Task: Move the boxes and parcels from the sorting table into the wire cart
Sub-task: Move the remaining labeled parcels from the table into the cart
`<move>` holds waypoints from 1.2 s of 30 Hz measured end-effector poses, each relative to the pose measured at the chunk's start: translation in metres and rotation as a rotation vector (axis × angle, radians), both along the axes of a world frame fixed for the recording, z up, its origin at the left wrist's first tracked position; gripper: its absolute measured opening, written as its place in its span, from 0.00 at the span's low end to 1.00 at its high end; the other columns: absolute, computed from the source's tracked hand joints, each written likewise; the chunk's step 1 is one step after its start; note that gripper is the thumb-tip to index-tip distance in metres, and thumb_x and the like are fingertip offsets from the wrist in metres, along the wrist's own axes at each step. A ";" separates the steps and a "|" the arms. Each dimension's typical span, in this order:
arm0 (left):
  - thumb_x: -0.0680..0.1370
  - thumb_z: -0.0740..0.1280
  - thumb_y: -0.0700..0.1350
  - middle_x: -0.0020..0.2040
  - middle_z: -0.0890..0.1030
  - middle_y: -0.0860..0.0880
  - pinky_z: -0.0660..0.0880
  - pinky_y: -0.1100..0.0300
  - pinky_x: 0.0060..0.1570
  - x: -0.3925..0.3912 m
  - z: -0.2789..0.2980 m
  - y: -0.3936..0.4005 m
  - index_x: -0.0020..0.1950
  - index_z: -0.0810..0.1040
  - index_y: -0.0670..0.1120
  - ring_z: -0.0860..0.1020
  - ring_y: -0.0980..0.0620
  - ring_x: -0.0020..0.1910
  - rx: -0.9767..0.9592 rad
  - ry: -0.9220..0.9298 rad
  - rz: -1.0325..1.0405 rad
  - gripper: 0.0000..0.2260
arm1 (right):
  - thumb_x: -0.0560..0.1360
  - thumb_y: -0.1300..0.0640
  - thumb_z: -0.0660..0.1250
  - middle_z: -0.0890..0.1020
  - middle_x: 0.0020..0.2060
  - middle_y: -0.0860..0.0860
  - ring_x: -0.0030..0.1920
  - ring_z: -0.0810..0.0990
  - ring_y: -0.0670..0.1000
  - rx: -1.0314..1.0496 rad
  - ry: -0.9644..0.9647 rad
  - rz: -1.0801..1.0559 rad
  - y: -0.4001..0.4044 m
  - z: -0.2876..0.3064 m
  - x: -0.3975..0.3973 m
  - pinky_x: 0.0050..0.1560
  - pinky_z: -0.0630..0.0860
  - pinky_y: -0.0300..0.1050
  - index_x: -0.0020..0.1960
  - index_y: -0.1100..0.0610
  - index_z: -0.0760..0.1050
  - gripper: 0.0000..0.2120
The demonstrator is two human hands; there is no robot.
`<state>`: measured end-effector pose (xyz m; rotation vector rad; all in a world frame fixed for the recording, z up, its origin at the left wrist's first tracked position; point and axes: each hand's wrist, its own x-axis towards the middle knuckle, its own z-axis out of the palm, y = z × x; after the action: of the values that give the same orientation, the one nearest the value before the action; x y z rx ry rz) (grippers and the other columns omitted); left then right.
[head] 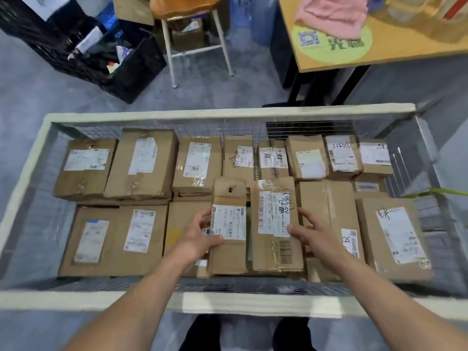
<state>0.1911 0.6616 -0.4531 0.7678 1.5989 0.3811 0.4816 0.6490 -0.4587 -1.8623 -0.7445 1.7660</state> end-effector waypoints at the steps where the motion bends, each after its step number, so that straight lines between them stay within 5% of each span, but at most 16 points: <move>1: 0.75 0.73 0.33 0.62 0.79 0.51 0.82 0.60 0.45 -0.001 -0.008 -0.001 0.74 0.67 0.54 0.80 0.53 0.55 -0.011 0.009 -0.007 0.32 | 0.78 0.59 0.72 0.87 0.48 0.50 0.45 0.88 0.49 -0.014 0.001 0.001 -0.001 -0.004 -0.003 0.39 0.82 0.41 0.77 0.49 0.66 0.30; 7: 0.76 0.70 0.30 0.56 0.79 0.52 0.77 0.68 0.34 -0.005 -0.040 -0.008 0.74 0.66 0.52 0.80 0.55 0.51 -0.054 -0.052 -0.005 0.31 | 0.76 0.58 0.74 0.86 0.54 0.53 0.52 0.87 0.55 -0.074 -0.004 -0.002 -0.010 -0.036 -0.020 0.57 0.82 0.61 0.79 0.49 0.62 0.36; 15: 0.77 0.68 0.29 0.61 0.79 0.51 0.78 0.65 0.44 0.000 -0.077 -0.013 0.74 0.67 0.50 0.78 0.55 0.56 -0.094 -0.032 -0.035 0.29 | 0.80 0.63 0.68 0.84 0.59 0.53 0.50 0.84 0.51 -0.113 -0.105 -0.029 -0.012 -0.065 -0.030 0.43 0.82 0.44 0.78 0.53 0.65 0.29; 19: 0.79 0.63 0.31 0.68 0.74 0.55 0.77 0.54 0.39 0.013 -0.085 -0.016 0.77 0.63 0.53 0.77 0.58 0.52 -0.109 0.046 -0.084 0.30 | 0.81 0.67 0.63 0.81 0.63 0.50 0.63 0.80 0.52 -0.070 -0.246 -0.020 -0.020 -0.074 -0.037 0.67 0.77 0.53 0.79 0.53 0.65 0.28; 21: 0.79 0.62 0.32 0.67 0.74 0.56 0.76 0.57 0.36 0.016 -0.084 -0.019 0.78 0.61 0.55 0.77 0.58 0.51 -0.101 0.065 -0.101 0.31 | 0.81 0.67 0.63 0.75 0.71 0.48 0.70 0.73 0.50 -0.053 -0.300 0.019 -0.022 -0.070 -0.042 0.73 0.69 0.46 0.81 0.53 0.60 0.32; 24: 0.80 0.63 0.32 0.70 0.73 0.55 0.76 0.59 0.37 0.016 -0.080 -0.022 0.79 0.60 0.56 0.77 0.55 0.54 -0.084 0.089 -0.136 0.32 | 0.80 0.67 0.63 0.73 0.71 0.47 0.70 0.70 0.48 -0.027 -0.387 0.101 -0.025 -0.056 -0.048 0.64 0.65 0.35 0.82 0.54 0.57 0.33; 29: 0.80 0.65 0.34 0.69 0.69 0.59 0.72 0.67 0.44 0.013 -0.061 -0.022 0.81 0.58 0.54 0.74 0.55 0.60 -0.051 0.117 -0.196 0.33 | 0.80 0.64 0.65 0.79 0.65 0.52 0.51 0.77 0.50 0.030 -0.467 0.174 -0.029 -0.033 -0.052 0.47 0.71 0.36 0.81 0.57 0.59 0.31; 33: 0.79 0.70 0.44 0.74 0.69 0.54 0.71 0.54 0.68 0.012 -0.023 -0.015 0.79 0.62 0.53 0.72 0.49 0.70 0.047 0.210 -0.266 0.30 | 0.80 0.64 0.63 0.79 0.59 0.45 0.42 0.75 0.44 0.066 -0.499 0.254 -0.028 0.009 -0.053 0.34 0.71 0.28 0.73 0.54 0.71 0.22; 36: 0.79 0.70 0.53 0.73 0.73 0.51 0.70 0.53 0.68 0.016 0.020 -0.005 0.78 0.67 0.51 0.71 0.50 0.71 0.148 0.303 -0.373 0.28 | 0.80 0.65 0.63 0.81 0.55 0.46 0.43 0.76 0.46 0.088 -0.536 0.268 -0.025 0.045 -0.053 0.33 0.70 0.25 0.69 0.54 0.75 0.20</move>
<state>0.2071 0.6570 -0.4331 1.2602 1.6723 0.1155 0.4287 0.6242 -0.4140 -2.2855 -1.2967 1.3445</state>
